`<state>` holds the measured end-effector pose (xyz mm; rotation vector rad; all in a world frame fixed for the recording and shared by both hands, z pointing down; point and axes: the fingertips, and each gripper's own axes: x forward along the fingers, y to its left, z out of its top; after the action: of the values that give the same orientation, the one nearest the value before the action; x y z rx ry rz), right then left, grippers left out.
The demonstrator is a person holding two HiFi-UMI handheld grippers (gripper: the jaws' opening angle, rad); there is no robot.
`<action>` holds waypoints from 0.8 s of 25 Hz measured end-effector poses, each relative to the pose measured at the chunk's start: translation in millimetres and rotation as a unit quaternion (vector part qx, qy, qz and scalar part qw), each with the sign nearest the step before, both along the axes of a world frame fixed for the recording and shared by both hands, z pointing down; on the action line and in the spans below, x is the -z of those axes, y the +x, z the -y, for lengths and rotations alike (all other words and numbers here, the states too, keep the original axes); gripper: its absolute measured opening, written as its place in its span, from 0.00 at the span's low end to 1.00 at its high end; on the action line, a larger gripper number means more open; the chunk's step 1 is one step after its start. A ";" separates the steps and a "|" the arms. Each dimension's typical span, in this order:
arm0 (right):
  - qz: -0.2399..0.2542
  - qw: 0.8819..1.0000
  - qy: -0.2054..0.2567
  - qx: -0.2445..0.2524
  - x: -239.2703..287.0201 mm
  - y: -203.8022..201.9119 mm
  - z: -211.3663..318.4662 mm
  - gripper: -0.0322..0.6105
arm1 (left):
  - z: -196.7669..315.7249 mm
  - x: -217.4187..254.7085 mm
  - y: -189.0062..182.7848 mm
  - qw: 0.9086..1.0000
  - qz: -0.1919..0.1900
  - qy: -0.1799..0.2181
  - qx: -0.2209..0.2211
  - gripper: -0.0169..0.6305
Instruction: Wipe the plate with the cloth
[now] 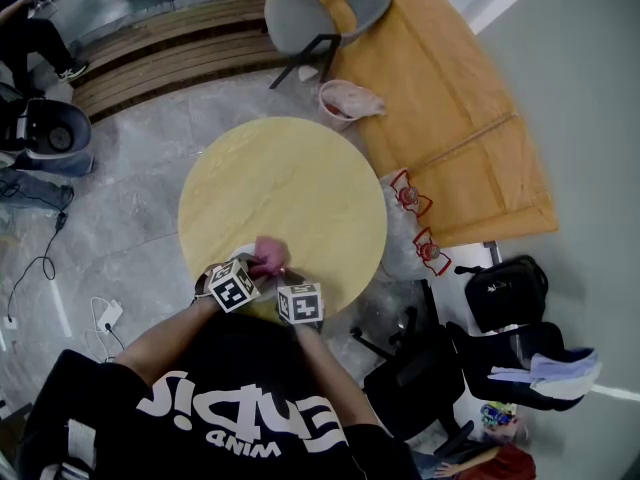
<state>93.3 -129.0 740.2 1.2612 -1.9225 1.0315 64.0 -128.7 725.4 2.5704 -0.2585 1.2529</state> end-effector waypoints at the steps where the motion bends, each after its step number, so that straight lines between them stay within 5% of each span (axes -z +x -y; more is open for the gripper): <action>1: 0.000 1.000 0.000 0.000 0.1 0.2 0.0 0.18 | 1.3 -0.1 -2.1 1.000 0.001 0.000 0.004 0.10; 20: 0.003 1.000 0.003 -0.012 0.0 0.0 -1.5 0.18 | 16.4 3.3 -54.7 0.997 0.042 0.021 0.054 0.10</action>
<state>93.3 -127.5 740.2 1.2887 -1.9213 1.0421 9.2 -145.1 722.1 2.5052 -0.4388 1.3305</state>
